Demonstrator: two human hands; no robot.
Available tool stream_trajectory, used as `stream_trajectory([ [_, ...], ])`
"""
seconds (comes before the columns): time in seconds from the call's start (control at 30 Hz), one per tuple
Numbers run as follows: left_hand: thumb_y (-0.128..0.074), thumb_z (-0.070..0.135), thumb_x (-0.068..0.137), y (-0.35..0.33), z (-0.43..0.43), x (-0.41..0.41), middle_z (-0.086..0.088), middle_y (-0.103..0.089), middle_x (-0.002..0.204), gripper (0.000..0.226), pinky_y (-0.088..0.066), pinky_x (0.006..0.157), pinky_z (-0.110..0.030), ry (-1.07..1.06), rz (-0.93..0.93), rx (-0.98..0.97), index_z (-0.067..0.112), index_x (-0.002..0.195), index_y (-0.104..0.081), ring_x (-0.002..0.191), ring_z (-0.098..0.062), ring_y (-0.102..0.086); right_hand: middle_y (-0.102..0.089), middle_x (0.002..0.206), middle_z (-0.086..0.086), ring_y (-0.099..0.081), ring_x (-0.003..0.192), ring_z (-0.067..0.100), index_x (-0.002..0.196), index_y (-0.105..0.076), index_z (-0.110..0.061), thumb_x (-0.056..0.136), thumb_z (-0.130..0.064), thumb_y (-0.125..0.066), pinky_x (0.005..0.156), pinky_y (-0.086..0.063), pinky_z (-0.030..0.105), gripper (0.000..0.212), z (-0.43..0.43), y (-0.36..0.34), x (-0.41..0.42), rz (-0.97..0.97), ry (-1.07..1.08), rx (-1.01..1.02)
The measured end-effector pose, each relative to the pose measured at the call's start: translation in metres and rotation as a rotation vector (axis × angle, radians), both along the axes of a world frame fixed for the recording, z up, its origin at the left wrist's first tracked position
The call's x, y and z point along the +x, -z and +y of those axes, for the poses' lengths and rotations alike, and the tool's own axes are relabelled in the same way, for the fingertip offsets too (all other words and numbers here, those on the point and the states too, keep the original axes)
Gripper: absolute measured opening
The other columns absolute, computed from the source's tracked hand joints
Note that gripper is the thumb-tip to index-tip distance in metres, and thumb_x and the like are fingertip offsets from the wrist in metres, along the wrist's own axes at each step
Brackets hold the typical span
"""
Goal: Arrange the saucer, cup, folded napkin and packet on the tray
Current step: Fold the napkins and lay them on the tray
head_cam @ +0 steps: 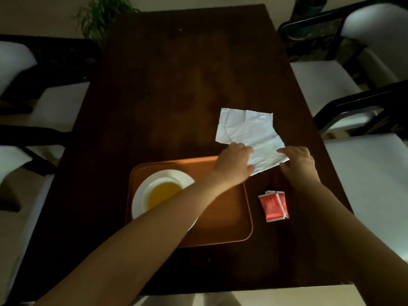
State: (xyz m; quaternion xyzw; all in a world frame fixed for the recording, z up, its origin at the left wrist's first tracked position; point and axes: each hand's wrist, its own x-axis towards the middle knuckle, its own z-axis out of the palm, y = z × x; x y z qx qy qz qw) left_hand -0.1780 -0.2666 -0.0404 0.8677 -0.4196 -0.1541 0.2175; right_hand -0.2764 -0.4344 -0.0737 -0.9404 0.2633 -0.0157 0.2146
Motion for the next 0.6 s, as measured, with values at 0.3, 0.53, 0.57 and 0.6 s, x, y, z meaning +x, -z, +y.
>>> stream_trajectory([
  [0.3, -0.05, 0.003, 0.084, 0.062, -0.054, -0.006, -0.013, -0.056, 0.107, 0.019, -0.042, 0.082, -0.041, 0.012, -0.249, 0.125, 0.008, 0.103, -0.055, 0.102, -0.031, -0.05, -0.067, 0.098, 0.014, -0.055, 0.099, 0.035, 0.094, -0.064, -0.006, 0.085, -0.008, -0.052, 0.088, -0.039, 0.045, 0.015, -0.028, 0.017, 0.012, 0.069, -0.321, -0.355],
  [0.53, -0.051, 0.011, 0.086, 0.048, -0.048, 0.019, -0.011, -0.064, 0.093, 0.013, -0.04, 0.074, -0.031, -0.127, -0.042, -0.126, 0.007, 0.093, -0.062, 0.088, -0.025, -0.057, -0.066, 0.101, 0.009, -0.052, 0.104, 0.031, 0.105, -0.061, -0.012, 0.084, -0.009, -0.056, 0.094, -0.032, 0.043, 0.022, -0.044, -0.002, 0.023, -0.067, -0.33, -0.137],
  [0.57, -0.051, 0.011, 0.086, 0.044, -0.049, 0.026, -0.011, -0.065, 0.092, 0.013, -0.038, 0.071, -0.028, -0.166, 0.02, -0.134, 0.007, 0.092, -0.062, 0.087, -0.024, -0.058, -0.065, 0.101, 0.008, -0.051, 0.104, 0.029, 0.106, -0.06, -0.014, 0.085, -0.009, -0.055, 0.093, -0.032, 0.042, 0.022, -0.045, -0.007, 0.03, -0.098, -0.324, -0.086],
  [0.6, -0.05, 0.011, 0.086, 0.041, -0.051, 0.033, -0.012, -0.065, 0.093, 0.014, -0.036, 0.07, -0.027, -0.213, 0.08, -0.131, 0.006, 0.091, -0.062, 0.087, -0.023, -0.058, -0.065, 0.101, 0.007, -0.051, 0.103, 0.027, 0.106, -0.06, -0.015, 0.085, -0.009, -0.054, 0.092, -0.032, 0.04, 0.023, -0.047, -0.011, 0.039, -0.122, -0.308, -0.032],
])
